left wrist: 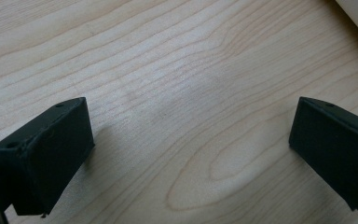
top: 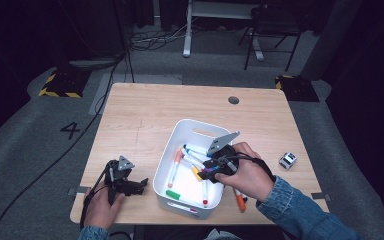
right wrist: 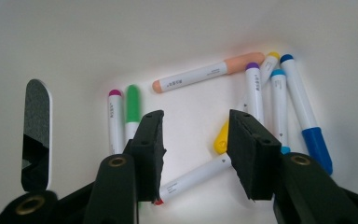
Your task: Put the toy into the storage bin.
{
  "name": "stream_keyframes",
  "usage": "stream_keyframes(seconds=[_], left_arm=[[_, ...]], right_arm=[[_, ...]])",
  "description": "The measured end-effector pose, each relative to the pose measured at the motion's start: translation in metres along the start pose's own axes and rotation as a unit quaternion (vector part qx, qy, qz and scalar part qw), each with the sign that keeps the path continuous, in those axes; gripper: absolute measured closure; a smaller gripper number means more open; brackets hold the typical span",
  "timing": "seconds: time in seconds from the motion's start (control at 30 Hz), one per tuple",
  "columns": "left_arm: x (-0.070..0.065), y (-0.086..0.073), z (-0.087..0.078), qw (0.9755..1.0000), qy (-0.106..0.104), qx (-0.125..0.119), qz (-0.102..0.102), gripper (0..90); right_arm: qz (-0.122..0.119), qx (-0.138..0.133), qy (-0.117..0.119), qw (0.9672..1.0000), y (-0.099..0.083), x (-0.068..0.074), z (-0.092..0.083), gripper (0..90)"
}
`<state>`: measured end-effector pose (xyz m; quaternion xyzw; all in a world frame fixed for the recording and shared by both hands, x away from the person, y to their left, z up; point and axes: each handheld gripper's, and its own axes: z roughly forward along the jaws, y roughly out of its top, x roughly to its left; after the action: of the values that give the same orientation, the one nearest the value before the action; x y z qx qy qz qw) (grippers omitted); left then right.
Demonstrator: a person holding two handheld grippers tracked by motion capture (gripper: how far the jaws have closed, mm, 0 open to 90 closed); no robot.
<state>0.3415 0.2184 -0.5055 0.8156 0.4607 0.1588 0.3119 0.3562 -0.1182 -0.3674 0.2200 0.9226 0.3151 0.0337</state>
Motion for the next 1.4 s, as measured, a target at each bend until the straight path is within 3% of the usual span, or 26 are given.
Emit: stream_keyframes(seconds=[0.33,0.73,0.87,1.07,1.2,1.4], left_arm=[[0.000,0.000,0.000,1.0000,0.000,0.000,0.000,0.0],[0.000,0.000,0.000,1.0000,0.000,0.000,0.000,0.0],[0.000,0.000,0.000,1.0000,0.000,0.000,0.000,0.0],[0.000,0.000,0.000,1.0000,0.000,0.000,0.000,0.0],[0.000,0.000,0.000,1.0000,0.000,0.000,0.000,0.0],[0.000,0.000,0.000,1.0000,0.000,0.000,0.000,0.0]], right_arm=[[0.019,-0.042,-0.029,0.9985,-0.012,-0.014,-0.033,56.7],[0.051,-0.067,-0.062,0.9945,-0.037,-0.033,-0.065,57.5],[0.072,-0.068,-0.073,0.9924,-0.049,-0.042,-0.073,57.5],[0.094,-0.062,-0.086,0.9899,-0.064,-0.061,-0.071,57.2],[0.123,-0.052,-0.093,0.9867,-0.076,-0.079,-0.063,56.2],[0.140,-0.040,-0.108,0.9835,-0.086,-0.095,-0.048,54.6]])
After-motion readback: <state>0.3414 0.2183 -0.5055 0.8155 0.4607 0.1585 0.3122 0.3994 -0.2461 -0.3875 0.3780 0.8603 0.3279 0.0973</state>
